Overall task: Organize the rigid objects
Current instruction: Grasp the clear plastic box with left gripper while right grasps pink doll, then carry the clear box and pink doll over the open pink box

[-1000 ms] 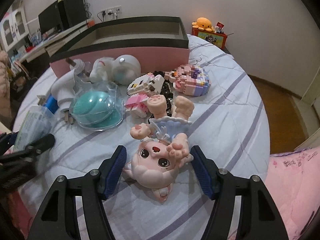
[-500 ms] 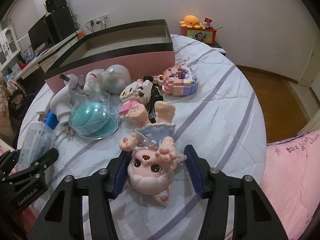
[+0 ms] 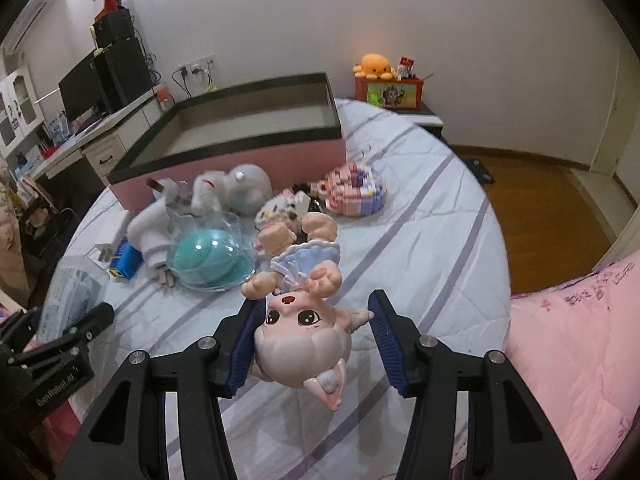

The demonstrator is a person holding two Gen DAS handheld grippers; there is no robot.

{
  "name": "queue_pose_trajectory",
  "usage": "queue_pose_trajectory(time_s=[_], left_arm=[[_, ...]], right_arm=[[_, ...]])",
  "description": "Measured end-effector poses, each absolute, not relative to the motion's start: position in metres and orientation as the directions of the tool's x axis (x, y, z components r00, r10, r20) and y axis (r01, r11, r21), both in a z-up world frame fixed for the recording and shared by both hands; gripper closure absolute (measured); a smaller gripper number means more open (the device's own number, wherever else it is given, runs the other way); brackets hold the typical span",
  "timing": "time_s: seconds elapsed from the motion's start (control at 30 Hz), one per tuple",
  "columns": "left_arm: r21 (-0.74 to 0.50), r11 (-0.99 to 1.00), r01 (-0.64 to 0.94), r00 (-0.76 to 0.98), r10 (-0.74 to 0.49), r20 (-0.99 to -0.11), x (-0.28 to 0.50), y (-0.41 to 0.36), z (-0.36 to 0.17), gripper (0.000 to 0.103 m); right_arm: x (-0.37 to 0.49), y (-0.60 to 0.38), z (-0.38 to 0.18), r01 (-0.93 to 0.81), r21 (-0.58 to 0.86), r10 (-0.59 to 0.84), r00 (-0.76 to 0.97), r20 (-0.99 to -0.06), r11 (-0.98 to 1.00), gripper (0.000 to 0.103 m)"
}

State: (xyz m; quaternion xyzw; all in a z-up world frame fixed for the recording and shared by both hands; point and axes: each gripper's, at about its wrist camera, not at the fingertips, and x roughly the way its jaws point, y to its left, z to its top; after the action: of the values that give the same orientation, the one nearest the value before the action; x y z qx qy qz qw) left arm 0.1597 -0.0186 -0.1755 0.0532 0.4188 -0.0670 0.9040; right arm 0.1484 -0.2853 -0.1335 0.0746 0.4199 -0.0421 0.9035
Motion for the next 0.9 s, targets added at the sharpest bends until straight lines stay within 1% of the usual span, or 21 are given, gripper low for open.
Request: queue_pose_trajectory(time_s=[0.13, 0.23, 0.33, 0.47, 0.57, 0.8, 0.9], left_arm=[[0.036, 0.987, 0.155, 0.677, -0.080, -0.732, 0.154, -0.011, -0.158, 0.039], [0.065, 0.988, 0.141, 0.713, -0.056, -0.699, 0.146, -0.007, -0.144, 0.039], [0.060, 0.989, 0.137, 0.736, -0.061, -0.674, 0.138, -0.003, -0.132, 0.039], [0.070, 0.990, 0.124, 0.770, -0.052, -0.635, 0.130, -0.001, -0.116, 0.039], [0.061, 0.989, 0.138, 0.790, -0.073, -0.609, 0.122, -0.001, -0.103, 0.039], [0.047, 0.982, 0.185, 0.847, -0.135, -0.515, 0.096, 0.002, -0.066, 0.039], [0.013, 0.979, 0.206, 0.863, -0.175, -0.475, 0.087, 0.004, -0.056, 0.039]], right_arm=[[0.140, -0.281, -0.121, 0.132, 0.114, -0.004, 0.670, -0.742, 0.985, 0.048], [0.135, -0.277, -0.106, 0.121, 0.133, 0.010, 0.700, -0.714, 0.984, 0.048], [0.132, -0.275, -0.094, 0.108, 0.139, 0.018, 0.721, -0.693, 0.984, 0.048], [0.115, -0.266, -0.071, 0.080, 0.136, 0.026, 0.763, -0.645, 0.988, 0.048], [0.104, -0.261, -0.056, 0.068, 0.133, 0.027, 0.792, -0.609, 0.989, 0.048], [0.079, -0.249, -0.034, 0.046, 0.125, 0.030, 0.839, -0.544, 0.991, 0.048], [0.070, -0.244, -0.026, 0.036, 0.100, 0.021, 0.853, -0.522, 0.994, 0.048]])
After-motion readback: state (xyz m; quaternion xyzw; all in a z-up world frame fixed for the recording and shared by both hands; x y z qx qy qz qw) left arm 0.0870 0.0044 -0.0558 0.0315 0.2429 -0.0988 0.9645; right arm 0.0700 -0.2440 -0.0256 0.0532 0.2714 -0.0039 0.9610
